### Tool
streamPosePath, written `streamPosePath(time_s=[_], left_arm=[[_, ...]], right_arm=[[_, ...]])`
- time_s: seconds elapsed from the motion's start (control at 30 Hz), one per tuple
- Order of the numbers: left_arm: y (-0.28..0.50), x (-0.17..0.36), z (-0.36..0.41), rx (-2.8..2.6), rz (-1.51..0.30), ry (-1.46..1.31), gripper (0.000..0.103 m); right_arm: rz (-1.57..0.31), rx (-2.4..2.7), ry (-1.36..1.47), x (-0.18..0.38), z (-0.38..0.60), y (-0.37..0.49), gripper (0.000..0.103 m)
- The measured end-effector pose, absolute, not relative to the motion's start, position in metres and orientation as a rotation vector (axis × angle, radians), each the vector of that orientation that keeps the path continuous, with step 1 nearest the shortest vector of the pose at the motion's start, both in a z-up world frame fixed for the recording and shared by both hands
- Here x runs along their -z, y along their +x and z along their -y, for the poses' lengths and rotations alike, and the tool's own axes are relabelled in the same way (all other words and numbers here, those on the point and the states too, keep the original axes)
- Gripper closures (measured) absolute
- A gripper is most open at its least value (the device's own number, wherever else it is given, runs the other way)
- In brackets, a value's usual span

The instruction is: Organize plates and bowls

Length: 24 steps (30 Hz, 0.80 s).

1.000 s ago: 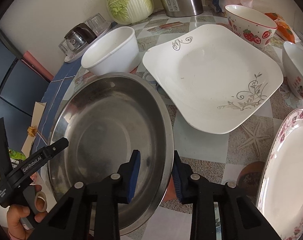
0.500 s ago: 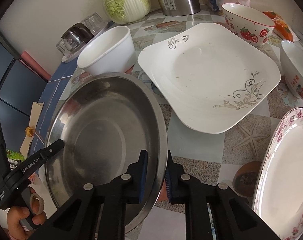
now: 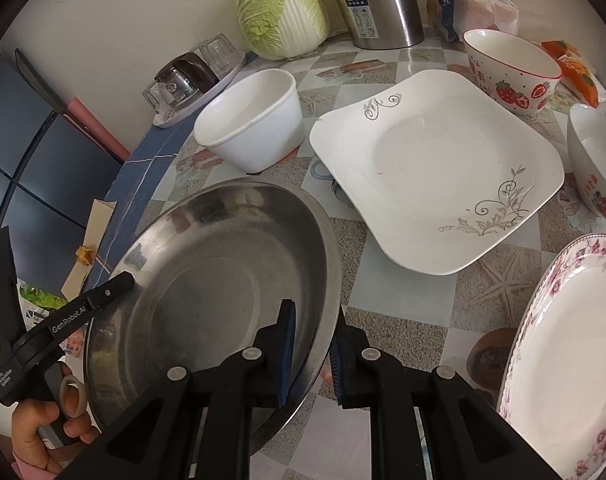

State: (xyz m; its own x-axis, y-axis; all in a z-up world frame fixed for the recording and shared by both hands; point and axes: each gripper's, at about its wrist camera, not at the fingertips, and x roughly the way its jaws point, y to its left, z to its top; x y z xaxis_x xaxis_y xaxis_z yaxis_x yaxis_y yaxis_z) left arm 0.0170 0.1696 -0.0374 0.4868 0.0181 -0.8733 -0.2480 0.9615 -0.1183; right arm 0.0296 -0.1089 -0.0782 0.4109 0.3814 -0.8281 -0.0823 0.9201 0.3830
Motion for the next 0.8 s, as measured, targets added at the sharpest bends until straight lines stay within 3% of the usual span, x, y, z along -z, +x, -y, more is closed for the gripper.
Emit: streamPosePath(time_s=[0.8], left_arm=[[0.012, -0.031, -0.126, -0.168, -0.960, -0.109, 0.075]], right_arm=[[-0.920, -0.379, 0.394, 0.018, 0.147, 0.014, 0.086]])
